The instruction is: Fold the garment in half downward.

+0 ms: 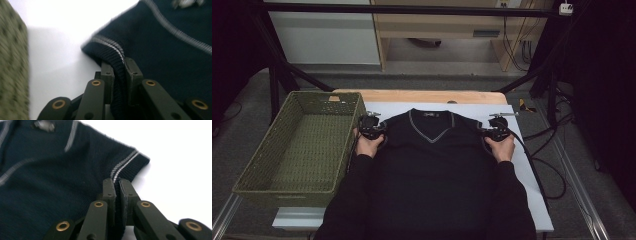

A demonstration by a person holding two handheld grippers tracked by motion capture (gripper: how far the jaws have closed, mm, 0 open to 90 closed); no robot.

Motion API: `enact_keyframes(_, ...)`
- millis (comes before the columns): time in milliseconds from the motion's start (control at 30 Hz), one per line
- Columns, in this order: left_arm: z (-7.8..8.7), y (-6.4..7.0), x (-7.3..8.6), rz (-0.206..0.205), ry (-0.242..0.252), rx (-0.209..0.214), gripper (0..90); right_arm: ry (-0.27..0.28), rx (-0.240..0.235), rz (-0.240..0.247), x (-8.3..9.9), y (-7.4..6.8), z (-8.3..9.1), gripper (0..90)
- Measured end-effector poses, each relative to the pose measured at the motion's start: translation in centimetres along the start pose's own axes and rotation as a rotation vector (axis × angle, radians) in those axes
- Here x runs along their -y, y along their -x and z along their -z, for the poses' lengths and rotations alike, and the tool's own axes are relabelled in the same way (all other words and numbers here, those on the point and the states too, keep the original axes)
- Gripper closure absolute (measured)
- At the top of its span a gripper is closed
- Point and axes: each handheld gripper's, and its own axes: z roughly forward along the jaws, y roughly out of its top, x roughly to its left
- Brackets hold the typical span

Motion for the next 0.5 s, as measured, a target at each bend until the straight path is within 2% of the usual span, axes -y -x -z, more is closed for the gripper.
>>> enact_keyframes(100,1.6,0.3,-1.6,-0.014,0.078,0.011,79.6,0.054,-0.015,-0.016,-0.8,0.2,1.2,84.9)
enact_keyframes(300,3.7,1.2,-4.3,-0.051,0.172,0.039,79.7,0.124,-0.010,0.029,-2.9,-0.6,3.4,85.1)
enact_keyframes(367,4.2,1.1,-4.8,-0.042,0.197,0.054,79.7,0.153,-0.007,0.042,-3.6,-0.6,4.2,85.1)
enact_keyframes(500,5.3,1.0,-4.7,-0.035,0.195,0.070,79.6,0.173,-0.014,0.063,-4.2,-0.8,5.6,85.1)
